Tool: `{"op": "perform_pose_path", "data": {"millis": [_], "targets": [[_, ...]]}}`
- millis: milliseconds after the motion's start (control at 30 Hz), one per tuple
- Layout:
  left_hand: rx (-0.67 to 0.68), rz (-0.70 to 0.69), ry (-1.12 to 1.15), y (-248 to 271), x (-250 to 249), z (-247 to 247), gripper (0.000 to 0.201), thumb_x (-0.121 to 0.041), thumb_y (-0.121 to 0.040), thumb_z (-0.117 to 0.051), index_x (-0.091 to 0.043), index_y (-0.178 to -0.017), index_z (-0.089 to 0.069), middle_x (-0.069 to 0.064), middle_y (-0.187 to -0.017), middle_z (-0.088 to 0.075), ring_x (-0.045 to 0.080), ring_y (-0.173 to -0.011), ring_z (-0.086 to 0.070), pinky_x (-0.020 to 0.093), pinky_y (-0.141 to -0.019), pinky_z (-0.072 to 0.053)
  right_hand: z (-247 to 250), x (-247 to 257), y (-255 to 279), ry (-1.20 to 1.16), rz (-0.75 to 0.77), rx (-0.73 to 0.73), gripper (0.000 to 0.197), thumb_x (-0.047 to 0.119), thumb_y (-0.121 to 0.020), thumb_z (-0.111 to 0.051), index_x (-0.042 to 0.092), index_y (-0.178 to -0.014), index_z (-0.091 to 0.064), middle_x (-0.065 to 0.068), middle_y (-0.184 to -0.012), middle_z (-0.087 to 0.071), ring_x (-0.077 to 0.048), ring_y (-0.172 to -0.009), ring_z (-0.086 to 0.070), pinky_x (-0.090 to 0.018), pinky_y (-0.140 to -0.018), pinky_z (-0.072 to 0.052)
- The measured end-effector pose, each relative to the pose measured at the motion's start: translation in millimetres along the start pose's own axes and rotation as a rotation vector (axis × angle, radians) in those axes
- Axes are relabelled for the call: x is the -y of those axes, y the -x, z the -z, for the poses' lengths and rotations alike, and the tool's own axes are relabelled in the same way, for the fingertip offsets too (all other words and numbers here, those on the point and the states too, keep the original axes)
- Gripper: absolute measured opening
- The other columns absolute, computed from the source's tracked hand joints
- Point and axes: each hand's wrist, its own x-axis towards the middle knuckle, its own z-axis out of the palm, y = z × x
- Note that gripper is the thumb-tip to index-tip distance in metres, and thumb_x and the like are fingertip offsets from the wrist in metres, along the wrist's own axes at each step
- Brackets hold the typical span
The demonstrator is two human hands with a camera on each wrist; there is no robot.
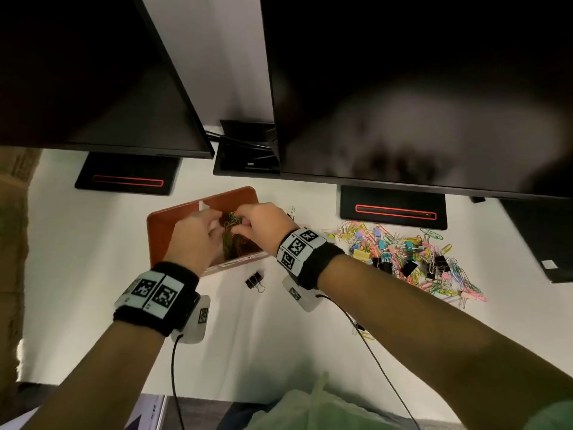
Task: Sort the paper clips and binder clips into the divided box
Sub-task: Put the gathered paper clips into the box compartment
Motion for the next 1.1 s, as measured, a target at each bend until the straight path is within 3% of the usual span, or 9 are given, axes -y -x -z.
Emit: {"op": "perform_pose_path", "data": {"millis": [67, 133, 267, 400, 533, 700, 800, 933, 1100], "targets": [[-0.08, -0.11, 0.01, 6.5, -7.6, 5.4, 0.03, -0.008, -0.087, -0.058, -0.009, -0.118, -0.059, 0.012, -0.118, -0.06, 0.027, -0.107, -0.058, 0.037, -0.097, -0.045, 5.2, -5.2, 9.1, -0.061, 0.042, -0.046, 0.035, 0.033, -0.091, -0.056, 0.016, -0.121, -0.056, -0.008, -0.11, -0.066, -0.023, -0.099, -0.061, -0.036, -0.088, -0.051], [-0.114, -0.236, 0.121, 15.1, -22.2, 4.8, 0.029, -0.008, -0.087, -0.058, -0.012, -0.116, -0.06, 0.005, -0.113, -0.059, 0.018, -0.103, -0.058, 0.03, -0.095, -0.046, 14.6, -21.1, 26.4, -0.089, 0.079, -0.144, 0.031, 0.034, -0.091, -0.055, 0.017, -0.116, -0.06, -0.004, -0.108, -0.067, -0.019, -0.096, -0.06, -0.032, -0.085, -0.05], [0.02, -0.36, 0.265, 28.1, -64.5, -31.5, 0.026, -0.013, -0.087, -0.058, -0.017, -0.113, -0.059, -0.006, -0.108, -0.052, 0.004, -0.094, -0.055, 0.007, -0.081, -0.043, 35.0, -94.3, 67.6, 0.027, -0.107, -0.273, 0.024, 0.027, -0.092, -0.051, 0.019, -0.112, -0.062, -0.001, -0.106, -0.065, -0.02, -0.1, -0.057, -0.036, -0.092, -0.046], [0.257, -0.399, 0.211, 23.9, -96.5, -97.6, 0.04, -0.02, -0.089, -0.055, -0.019, -0.128, -0.048, -0.004, -0.126, -0.045, 0.009, -0.112, -0.048, 0.021, -0.1, -0.038, 39.6, -163.4, 102.4, 0.154, -0.306, -0.221, 0.031, 0.02, -0.091, -0.049, 0.017, -0.12, -0.059, -0.005, -0.122, -0.061, -0.024, -0.116, -0.054, -0.035, -0.1, -0.042], [0.417, -0.315, 0.02, 7.9, -109.9, -143.0, 0.057, -0.026, -0.091, -0.052, -0.016, -0.142, -0.029, 0.002, -0.151, -0.022, 0.019, -0.136, -0.027, 0.031, -0.114, -0.025, 32.1, -183.2, 111.0, 0.148, -0.266, -0.165, 0.035, 0.02, -0.091, -0.049, 0.018, -0.125, -0.056, -0.004, -0.123, -0.059, -0.023, -0.11, -0.056, -0.037, -0.094, -0.048], [0.525, -0.307, -0.19, -3.7, -102.8, -158.8, 0.059, -0.027, -0.093, -0.047, -0.013, -0.144, -0.021, 0.003, -0.156, -0.01, 0.021, -0.142, -0.014, 0.034, -0.117, -0.019, 23.7, -186.5, 103.4, 0.201, -0.195, -0.083, 0.043, 0.026, -0.09, -0.051, 0.017, -0.132, -0.05, -0.001, -0.126, -0.052, -0.022, -0.108, -0.051, -0.038, -0.092, -0.047], [0.517, -0.344, -0.193, 0.4, -90.7, -155.6, 0.055, -0.025, -0.094, -0.045, -0.014, -0.144, -0.025, 0.0, -0.156, -0.011, 0.019, -0.141, -0.019, 0.031, -0.115, -0.021, 17.6, -183.3, 106.8, 0.211, -0.153, -0.038, 0.039, 0.027, -0.09, -0.051, 0.017, -0.128, -0.053, -0.002, -0.122, -0.052, -0.022, -0.106, -0.05, -0.039, -0.092, -0.046], [0.509, -0.369, -0.14, 8.9, -75.5, -150.1, 0.041, -0.026, -0.093, -0.047, -0.014, -0.132, -0.047, 0.001, -0.152, -0.027, 0.019, -0.136, -0.032, 0.03, -0.112, -0.028, 7.9, -181.2, 117.9, 0.159, -0.067, 0.001, 0.031, 0.028, -0.092, -0.048, 0.016, -0.119, -0.059, 0.0, -0.113, -0.055, -0.019, -0.099, -0.054, -0.039, -0.09, -0.048], [0.37, -0.364, -0.048, 4.4, -77.2, -144.5, 0.025, -0.014, -0.091, -0.048, -0.009, -0.114, -0.058, 0.006, -0.13, -0.051, 0.022, -0.102, -0.058, 0.026, -0.092, -0.042, 23.4, -177.0, 110.5, 0.089, -0.121, -0.108, 0.033, 0.022, -0.094, -0.047, 0.021, -0.126, -0.054, 0.003, -0.128, -0.054, -0.006, -0.091, -0.053, -0.034, -0.097, -0.046]]}}
